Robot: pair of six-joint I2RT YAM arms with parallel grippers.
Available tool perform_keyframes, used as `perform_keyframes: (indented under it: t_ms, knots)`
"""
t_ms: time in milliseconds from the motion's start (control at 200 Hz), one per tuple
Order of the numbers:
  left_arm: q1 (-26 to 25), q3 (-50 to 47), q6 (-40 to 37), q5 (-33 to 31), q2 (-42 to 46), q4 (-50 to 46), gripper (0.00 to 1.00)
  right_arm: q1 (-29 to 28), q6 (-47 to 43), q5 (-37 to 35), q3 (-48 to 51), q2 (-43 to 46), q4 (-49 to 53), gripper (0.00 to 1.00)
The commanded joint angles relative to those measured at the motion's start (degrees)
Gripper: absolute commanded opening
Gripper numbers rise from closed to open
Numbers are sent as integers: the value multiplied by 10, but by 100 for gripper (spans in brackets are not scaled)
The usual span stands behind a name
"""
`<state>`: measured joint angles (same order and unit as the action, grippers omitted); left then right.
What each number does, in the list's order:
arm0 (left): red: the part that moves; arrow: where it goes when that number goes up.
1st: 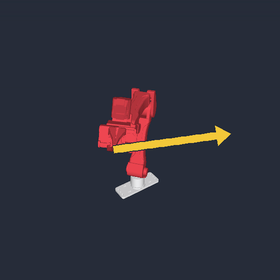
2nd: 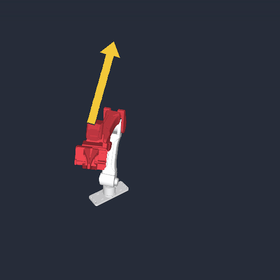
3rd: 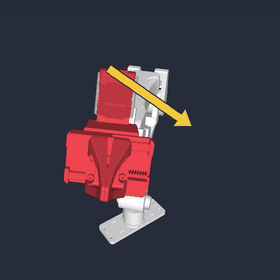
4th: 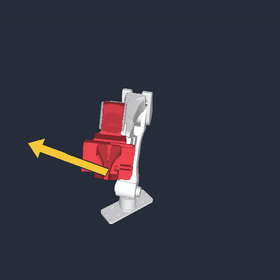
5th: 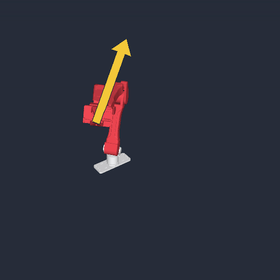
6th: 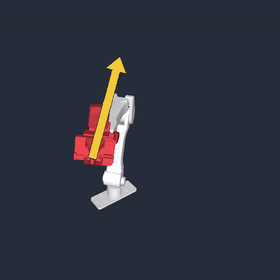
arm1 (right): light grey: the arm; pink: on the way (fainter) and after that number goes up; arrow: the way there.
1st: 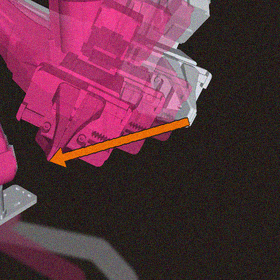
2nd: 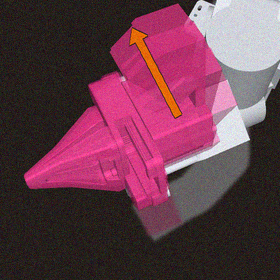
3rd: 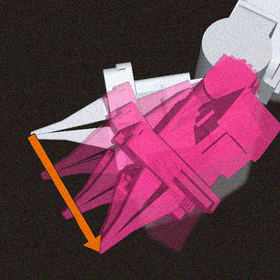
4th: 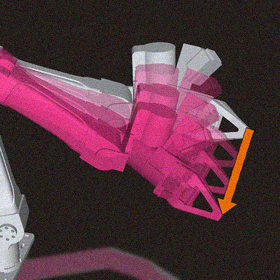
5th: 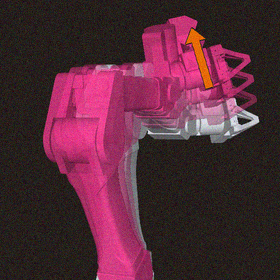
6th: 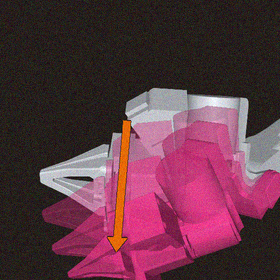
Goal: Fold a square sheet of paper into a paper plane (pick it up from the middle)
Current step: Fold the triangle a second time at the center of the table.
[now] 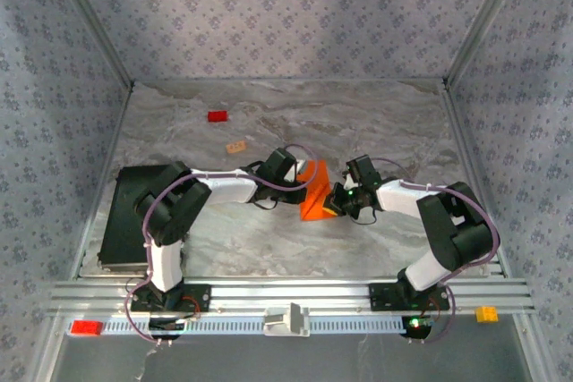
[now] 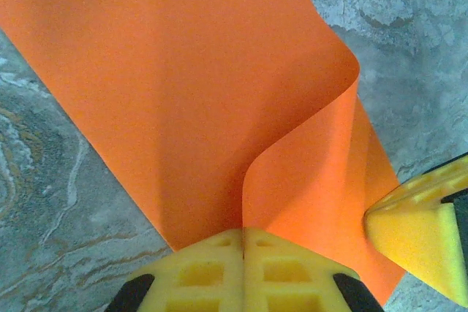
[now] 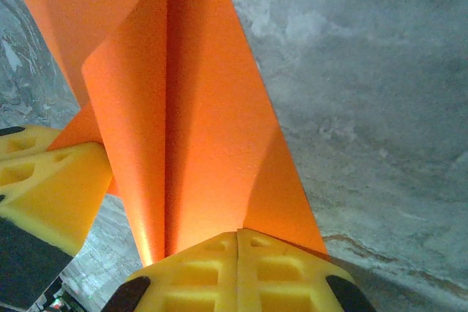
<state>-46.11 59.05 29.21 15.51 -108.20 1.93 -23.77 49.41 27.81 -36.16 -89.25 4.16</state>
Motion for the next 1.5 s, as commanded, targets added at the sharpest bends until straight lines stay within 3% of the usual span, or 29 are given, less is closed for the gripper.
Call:
perform_keyframes:
  t_ms: [0,485,665,944,1494]
  knots:
    - [3,13,-1,13,-16,3,0,1,-11,-28,1,-6,50,5]
    - [2,3,-1,13,-22,-7,0,8,-20,-19,-11,10,46,6]
    - [3,4,-1,13,-23,-10,0,16,-13,11,-23,42,-9,3]
    - [3,7,-1,13,-25,-14,0,-8,27,52,-48,-8,-106,0]
    - [2,6,-1,15,-25,-11,0,-15,39,46,-45,-70,-122,0]
